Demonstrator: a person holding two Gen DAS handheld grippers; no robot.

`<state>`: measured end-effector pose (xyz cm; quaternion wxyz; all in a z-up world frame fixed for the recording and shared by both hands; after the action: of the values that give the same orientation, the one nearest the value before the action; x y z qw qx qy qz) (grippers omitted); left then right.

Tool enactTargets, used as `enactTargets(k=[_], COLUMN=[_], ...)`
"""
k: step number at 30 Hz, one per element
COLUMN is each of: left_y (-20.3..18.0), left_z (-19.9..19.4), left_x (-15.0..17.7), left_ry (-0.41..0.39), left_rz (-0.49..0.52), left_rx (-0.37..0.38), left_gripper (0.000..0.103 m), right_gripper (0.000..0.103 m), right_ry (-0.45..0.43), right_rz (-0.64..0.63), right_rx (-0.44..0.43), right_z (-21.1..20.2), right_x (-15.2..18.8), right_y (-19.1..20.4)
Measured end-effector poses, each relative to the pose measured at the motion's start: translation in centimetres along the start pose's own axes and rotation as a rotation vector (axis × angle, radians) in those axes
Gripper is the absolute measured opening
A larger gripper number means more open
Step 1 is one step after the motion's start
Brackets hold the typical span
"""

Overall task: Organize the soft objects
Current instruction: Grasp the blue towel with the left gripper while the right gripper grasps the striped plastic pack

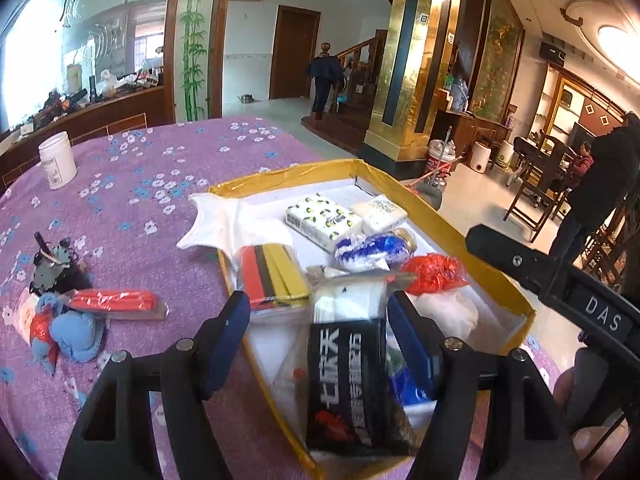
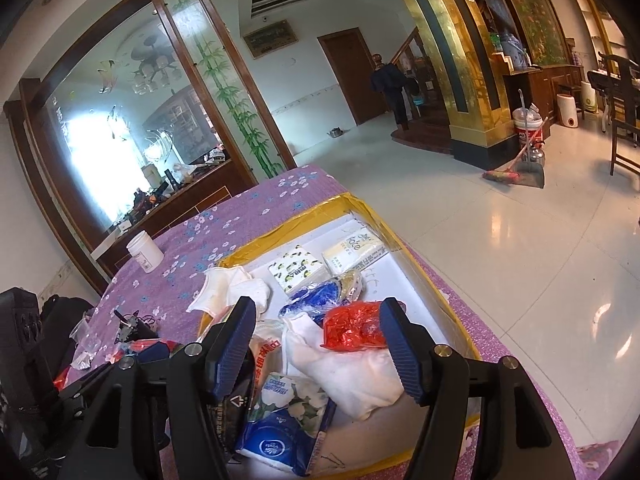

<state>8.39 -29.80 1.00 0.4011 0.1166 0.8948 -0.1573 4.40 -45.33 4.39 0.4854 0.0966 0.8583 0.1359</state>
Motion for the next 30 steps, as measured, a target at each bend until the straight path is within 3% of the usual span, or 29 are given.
enactTargets(k=[4,6,11,16,18,20,24,27,30], left_y=[0.7,1.4,5.1,10.6,13.5,16.8,22.5,25.0,25.4], left_z=[-2.0,-3.1,-5.7,-8.0,-9.1,-10.0,-11.6,-11.6,-12.0], left_x=[0.5,1.0,3.1,5.7,6.5,6.9,7.6,8.3,8.1], left_ry=[-0.018,-0.030,-0.042,-0.039,-0.041,-0.043,-0.063,-0.058,-0.076], left_rz=[0.022,0.031,0.015,-0.032,-0.075,-0.118,-0.231,-0.368,-0.399], left_rx=[-0.027,-0.043,-0.102,-0.201,-0.251,-0.319,-0.426,-0.367,-0.356], left_gripper=[0.071,0.077,0.081,0.081,0.081,0.081,0.081,0.081,0.081], right_gripper=[0.071,0.071,0.073,0.073,0.073,0.082,0.082,0.082,0.082], right_ry=[0.003,0.004,0.030,0.074,0.093,0.122,0.204,0.284,0.367], right_rz=[-0.027,-0.045,-0.100,-0.190,-0.229,-0.259,-0.301,-0.304,-0.297], right_rx=[-0.019,-0.031,-0.078,-0.169,-0.238,-0.282,-0.368,-0.389,-0.345], right_z=[-0.6,-1.0,-0.7,-0.1,0.0,0.4,2.0,4.6,8.7], right_x=[0.0,0.1,1.0,2.8,3.7,4.4,5.2,5.1,5.4], right_y=[1.4,2.2,4.8,9.4,12.1,14.5,19.1,21.9,23.6])
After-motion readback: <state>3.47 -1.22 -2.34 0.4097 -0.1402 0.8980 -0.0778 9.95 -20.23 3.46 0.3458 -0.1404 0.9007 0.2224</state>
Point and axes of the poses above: each gripper's, at about its wrist camera, not at the fingertips, and z roughly the way its jaws point, y to its left, x to its underside, the point moved 10 cm from there along z, roughly the way its jaws point, and after that the axes turned 5 degrees about -z, right-handed, at the moved point
